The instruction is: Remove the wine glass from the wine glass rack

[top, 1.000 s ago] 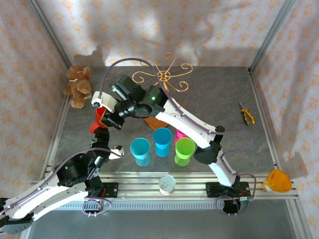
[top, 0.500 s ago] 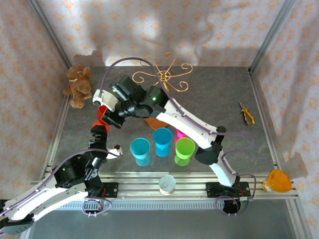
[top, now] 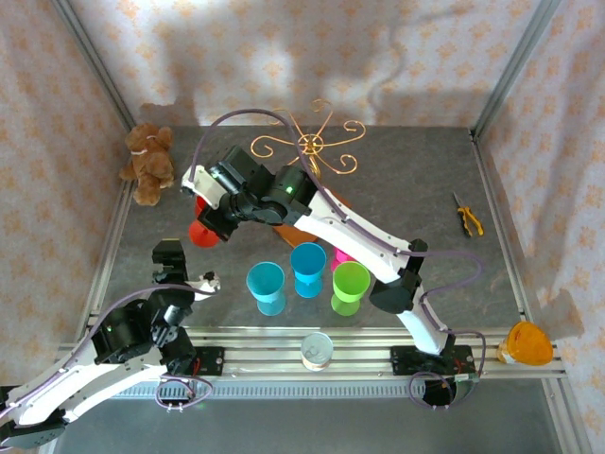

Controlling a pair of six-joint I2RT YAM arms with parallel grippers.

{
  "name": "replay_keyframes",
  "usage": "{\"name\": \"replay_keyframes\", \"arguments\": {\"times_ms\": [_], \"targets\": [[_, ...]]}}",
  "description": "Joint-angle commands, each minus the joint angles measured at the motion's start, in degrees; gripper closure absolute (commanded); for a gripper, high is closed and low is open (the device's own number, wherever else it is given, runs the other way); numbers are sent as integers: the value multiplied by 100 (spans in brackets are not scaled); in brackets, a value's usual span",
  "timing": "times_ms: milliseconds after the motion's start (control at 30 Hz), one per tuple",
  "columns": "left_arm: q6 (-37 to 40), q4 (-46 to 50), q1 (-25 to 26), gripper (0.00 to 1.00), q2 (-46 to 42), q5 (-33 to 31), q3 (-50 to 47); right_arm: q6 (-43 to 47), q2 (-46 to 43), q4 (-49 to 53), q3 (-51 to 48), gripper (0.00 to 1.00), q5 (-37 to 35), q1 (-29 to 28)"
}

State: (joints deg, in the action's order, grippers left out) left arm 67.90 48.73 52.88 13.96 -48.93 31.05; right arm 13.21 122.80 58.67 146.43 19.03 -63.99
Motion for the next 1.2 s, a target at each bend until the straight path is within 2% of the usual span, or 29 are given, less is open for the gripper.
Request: {"name": "replay_keyframes", "arguments": {"times_ms": [0, 333, 633, 1167], "targets": [[-333, 338, 31, 1, -178, -487, 100, -232, -204, -155, -77, 100, -323, -33], [-574, 358, 32, 1, -463, -1127, -5, -549, -228, -209, -310, 100, -518, -37], [-465, -103, 34, 1, -755, -1582, -209, -946, -203, -319, -602, 100, -740, -52], [-380, -366, 29, 1, -1201, -1777, 59, -1208, 150, -217, -782, 100, -1177, -193]]}}
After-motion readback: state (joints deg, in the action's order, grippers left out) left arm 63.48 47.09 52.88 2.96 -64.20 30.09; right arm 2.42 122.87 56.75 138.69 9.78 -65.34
